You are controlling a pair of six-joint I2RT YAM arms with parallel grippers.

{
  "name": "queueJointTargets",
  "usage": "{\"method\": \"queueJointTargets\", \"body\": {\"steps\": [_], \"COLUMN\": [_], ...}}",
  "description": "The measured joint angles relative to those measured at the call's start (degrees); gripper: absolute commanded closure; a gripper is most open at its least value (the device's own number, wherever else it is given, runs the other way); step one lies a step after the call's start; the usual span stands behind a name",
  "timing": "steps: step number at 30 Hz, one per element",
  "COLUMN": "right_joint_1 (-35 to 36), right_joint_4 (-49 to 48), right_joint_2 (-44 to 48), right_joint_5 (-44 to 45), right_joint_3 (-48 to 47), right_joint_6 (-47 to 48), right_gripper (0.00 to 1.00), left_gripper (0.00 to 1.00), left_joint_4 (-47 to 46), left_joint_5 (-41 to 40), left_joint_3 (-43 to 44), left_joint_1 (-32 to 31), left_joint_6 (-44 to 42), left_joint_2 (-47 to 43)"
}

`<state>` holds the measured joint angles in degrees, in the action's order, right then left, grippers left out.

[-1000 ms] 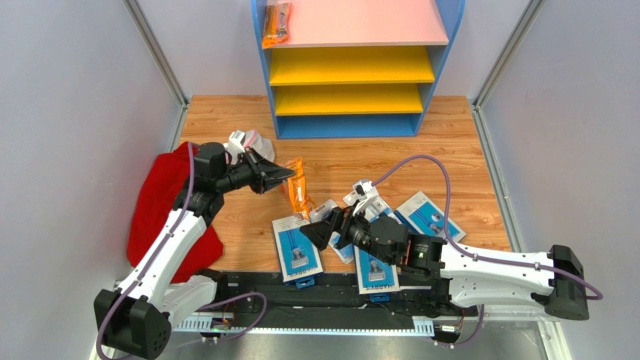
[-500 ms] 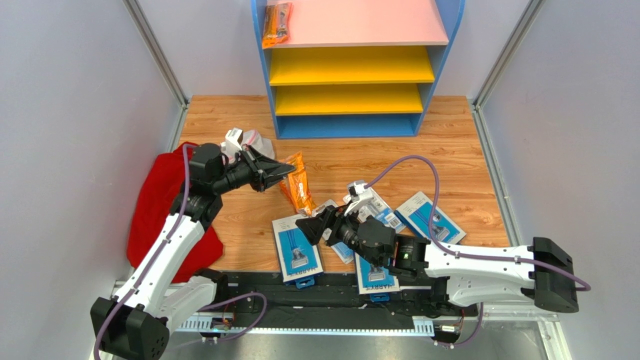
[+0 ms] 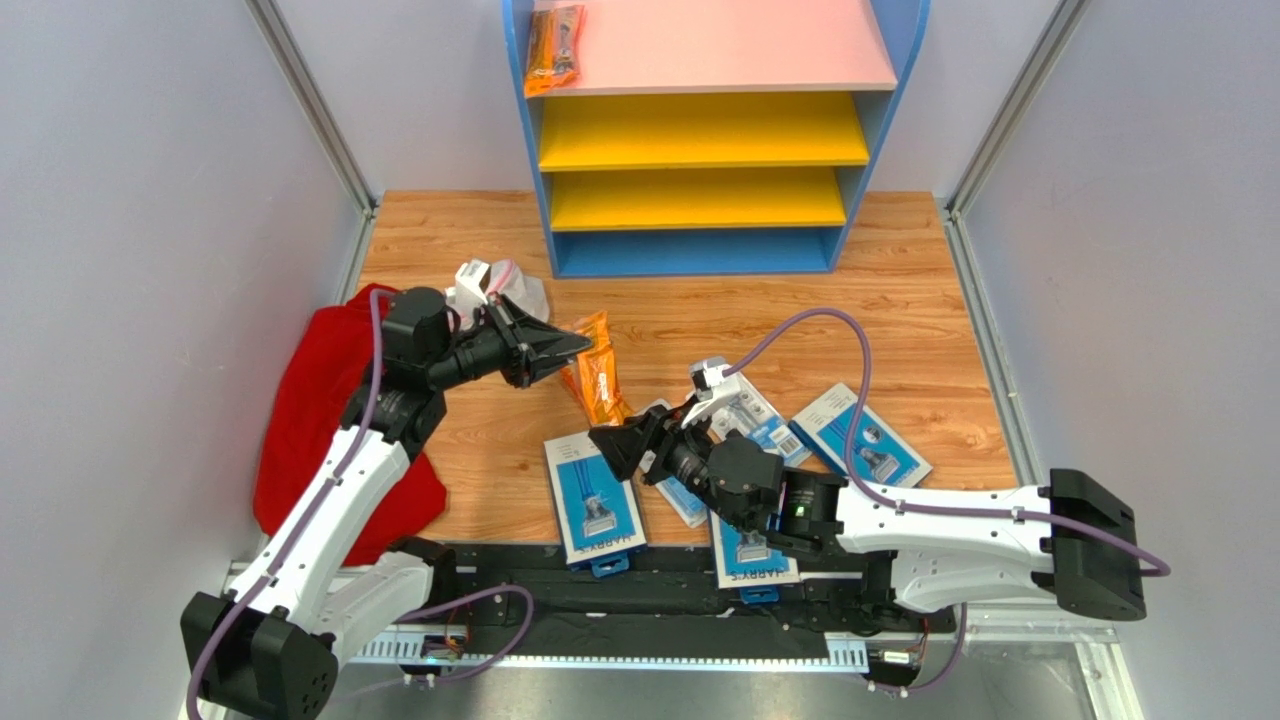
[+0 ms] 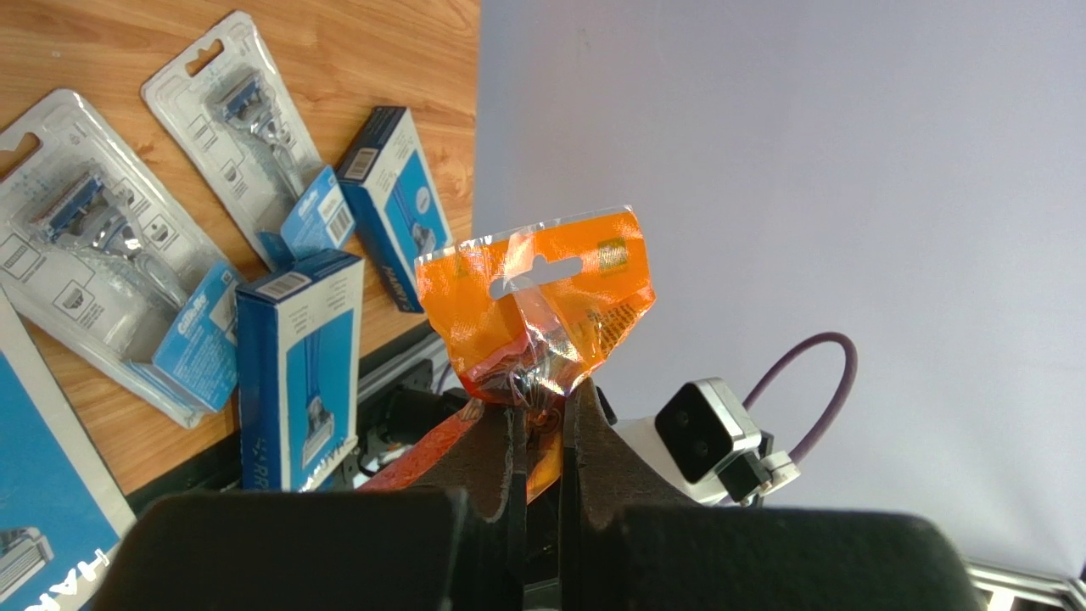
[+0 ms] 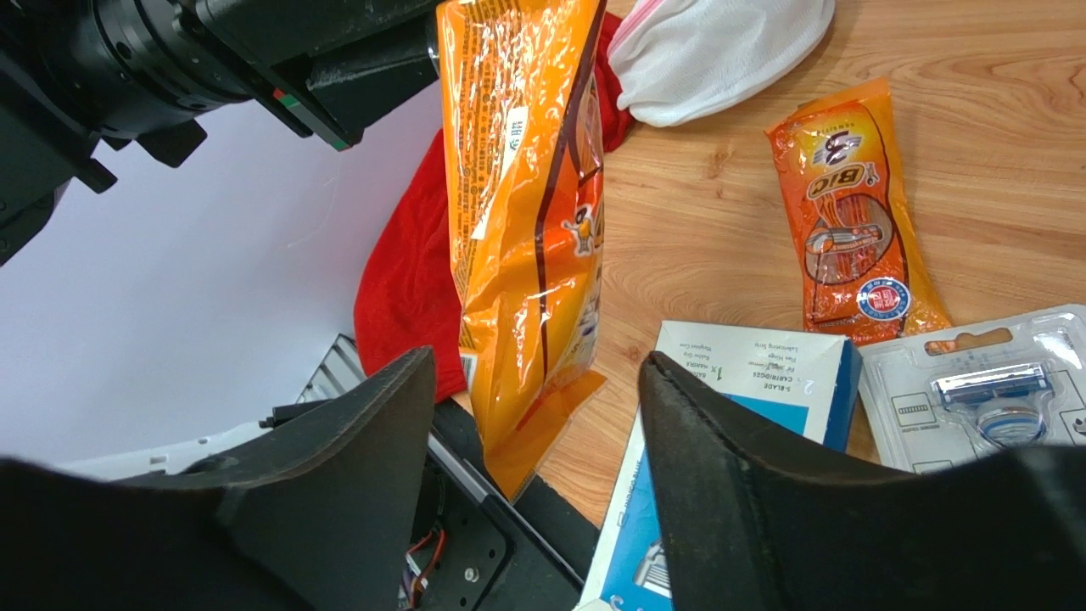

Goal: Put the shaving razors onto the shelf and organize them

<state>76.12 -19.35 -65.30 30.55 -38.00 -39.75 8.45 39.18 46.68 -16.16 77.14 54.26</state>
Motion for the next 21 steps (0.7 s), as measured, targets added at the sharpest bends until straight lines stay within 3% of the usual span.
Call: {"method": "queueJointTargets", "body": {"steps": [3,9,17,19,21], "right_joint_1": [-0.07,-0.57,-0.66,-0.61,-0.57], "right_joint_4": [-0.26,-0.24,-1.05,-1.05,-0.87], "right_joint_2": [-0.04,-2.23,-2.54,-2.38,-2.05], "right_joint_5": [0.74,0.98,0.35,-0.22,-0.57], "right_joint_3": [-0.02,-1.42,-1.44,-1.38,-1.03], "right_joint_6": [0.15,-1.09,-2.78,-2.97,-3.06], "right_gripper": [0.52,0.52,1.00,1.00,1.00], "left_gripper": [1.00,1.00,0.96,0.92,0.78], "left_joint_4": [0.00,-0.59,-0.57,0.00,1.01], "left_joint_5": [0.02,0.02,-0.74,-0.98,-1.18], "left_joint_3": [0.00,-0.02,-0.02,-0.02,0.04], "left_joint_1": [-0.37,-1.44,-2.19,-2.23,-2.25], "left_joint_6": [-0.13,-0.11,-1.14,-1.84,-2.60], "left_joint_2": [0.17,0.59,0.94,0.94,0.92]}}
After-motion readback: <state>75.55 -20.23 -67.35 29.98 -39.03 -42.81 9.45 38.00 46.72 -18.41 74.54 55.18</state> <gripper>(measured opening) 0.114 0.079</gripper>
